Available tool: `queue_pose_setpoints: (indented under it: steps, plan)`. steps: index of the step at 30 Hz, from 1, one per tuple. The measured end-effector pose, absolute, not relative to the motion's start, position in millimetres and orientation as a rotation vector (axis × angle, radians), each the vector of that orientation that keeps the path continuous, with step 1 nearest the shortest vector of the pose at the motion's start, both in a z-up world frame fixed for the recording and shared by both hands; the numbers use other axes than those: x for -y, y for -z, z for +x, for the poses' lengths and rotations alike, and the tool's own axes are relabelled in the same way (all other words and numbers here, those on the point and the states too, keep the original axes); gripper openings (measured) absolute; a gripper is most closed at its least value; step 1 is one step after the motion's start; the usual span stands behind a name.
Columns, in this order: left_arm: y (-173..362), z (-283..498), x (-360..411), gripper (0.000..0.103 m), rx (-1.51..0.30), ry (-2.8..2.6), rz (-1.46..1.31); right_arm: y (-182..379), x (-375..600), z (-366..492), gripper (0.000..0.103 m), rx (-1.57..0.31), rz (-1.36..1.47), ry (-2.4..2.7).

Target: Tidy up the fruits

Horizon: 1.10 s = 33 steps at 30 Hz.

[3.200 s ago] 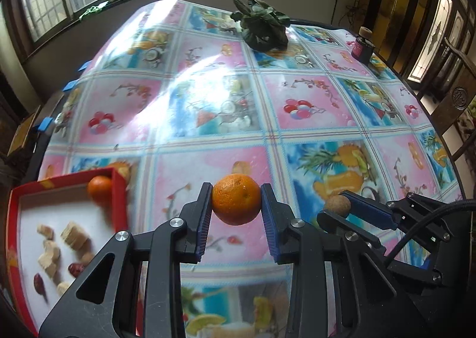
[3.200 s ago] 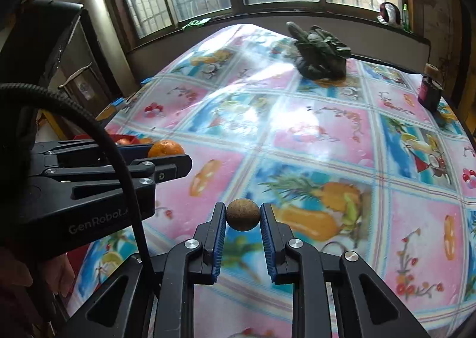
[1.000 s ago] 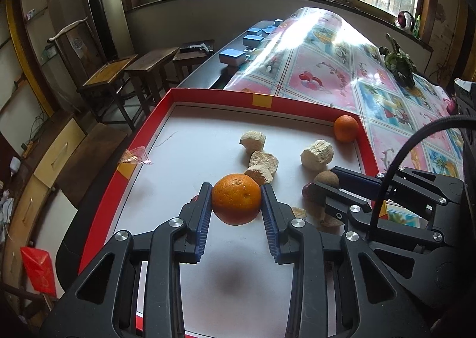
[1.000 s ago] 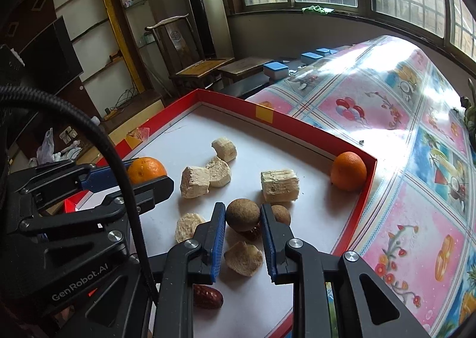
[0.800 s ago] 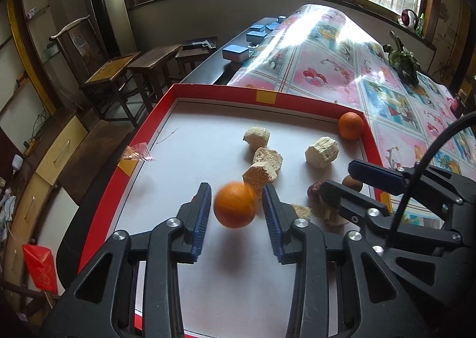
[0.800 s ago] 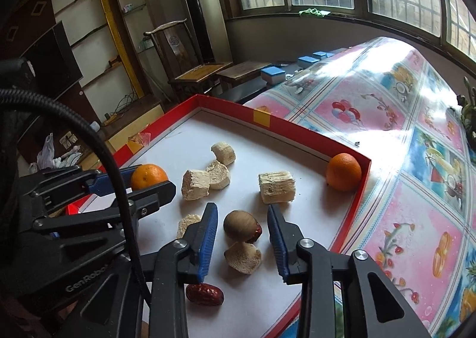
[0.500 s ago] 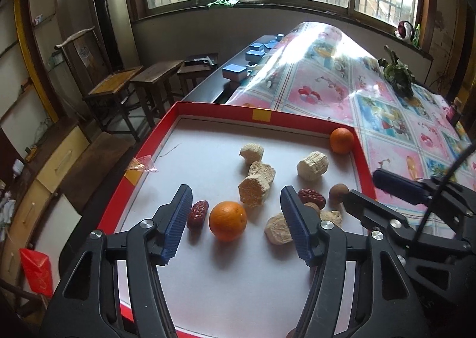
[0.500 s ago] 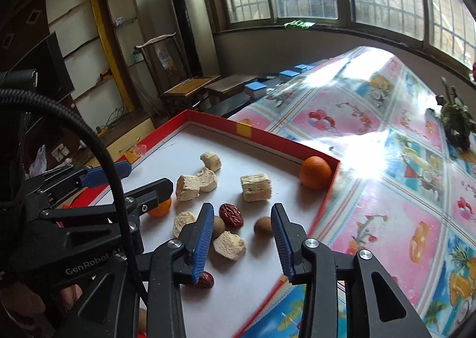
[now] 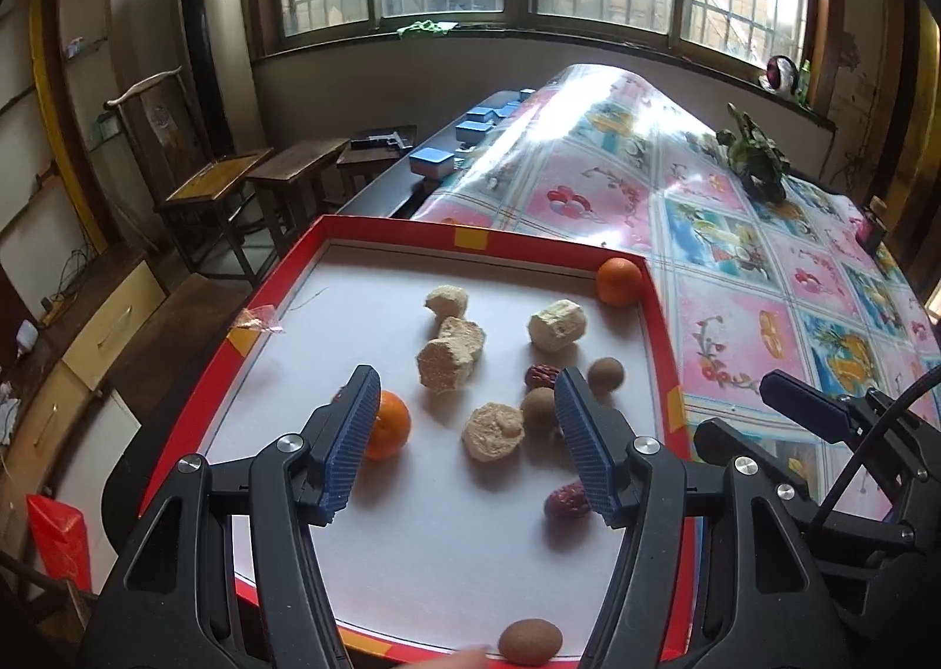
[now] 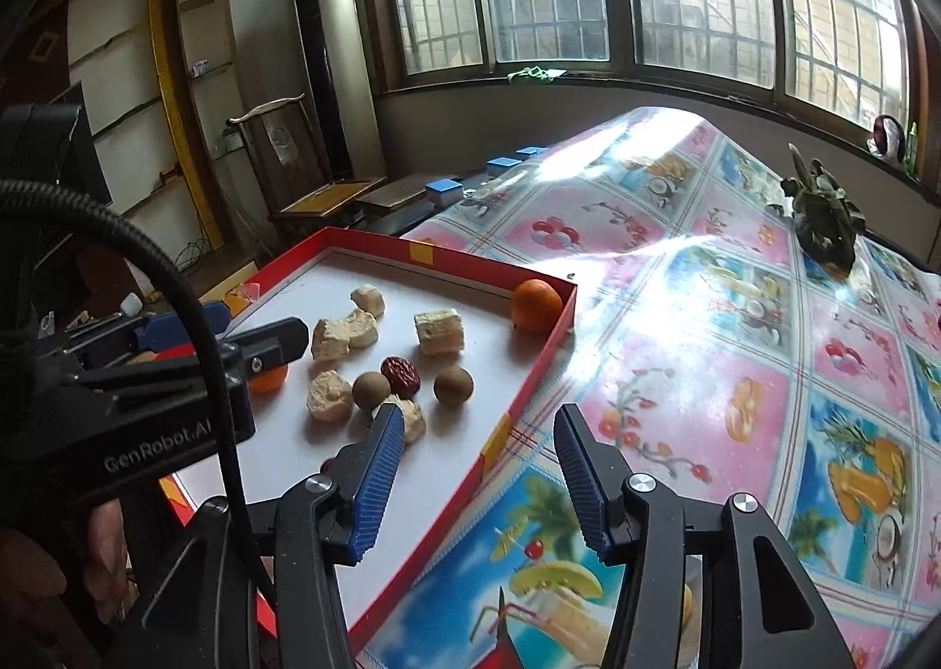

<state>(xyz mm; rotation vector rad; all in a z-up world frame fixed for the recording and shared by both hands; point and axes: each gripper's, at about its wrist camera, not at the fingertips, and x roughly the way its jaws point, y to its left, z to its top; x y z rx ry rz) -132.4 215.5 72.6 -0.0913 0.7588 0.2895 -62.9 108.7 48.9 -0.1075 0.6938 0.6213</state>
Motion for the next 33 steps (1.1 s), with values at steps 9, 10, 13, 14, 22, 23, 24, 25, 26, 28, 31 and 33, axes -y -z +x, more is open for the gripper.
queue_pose_setpoints:
  steps: [9,10,13,14,22,23,24,25,26,28,31,33]
  plan:
    - [-75,-138,-203,0.062,-0.762,-0.287,-0.073,-50,-93,-73,0.052,-0.692,-0.08,-0.605]
    - [-75,-138,-203,0.062,-0.763,-0.289,-0.072,-50,-93,-74,0.052,-0.693,-0.079,-0.602]
    - [-75,-139,-201,0.062,-0.764,-0.294,-0.064,-50,-92,-74,0.052,-0.696,-0.067,-0.613]
    - [-75,-139,-200,0.062,-0.763,-0.295,-0.064,-50,-92,-74,0.052,-0.696,-0.065,-0.617]
    - [-74,-139,-202,0.062,-0.767,-0.304,-0.066,-51,-96,-76,0.052,-0.687,-0.076,-0.626]
    - [-74,-139,-203,0.062,-0.768,-0.304,-0.068,-51,-97,-76,0.052,-0.689,-0.078,-0.625]
    - [-73,-139,-203,0.062,-0.768,-0.304,-0.069,-51,-98,-76,0.052,-0.691,-0.08,-0.624]
    - [-73,-139,-203,0.062,-0.768,-0.305,-0.069,-50,-98,-75,0.052,-0.694,-0.083,-0.623]
    - [-73,-139,-204,0.062,-0.768,-0.306,-0.069,-49,-99,-75,0.052,-0.696,-0.085,-0.623]
    - [-73,-139,-205,0.062,-0.769,-0.307,-0.07,-48,-99,-75,0.052,-0.701,-0.085,-0.622]
    - [-73,-139,-205,0.062,-0.761,-0.312,-0.067,-48,-100,-75,0.052,-0.703,-0.083,-0.623]
    - [-73,-139,-205,0.062,-0.753,-0.323,-0.059,-48,-99,-75,0.052,-0.703,-0.085,-0.624]
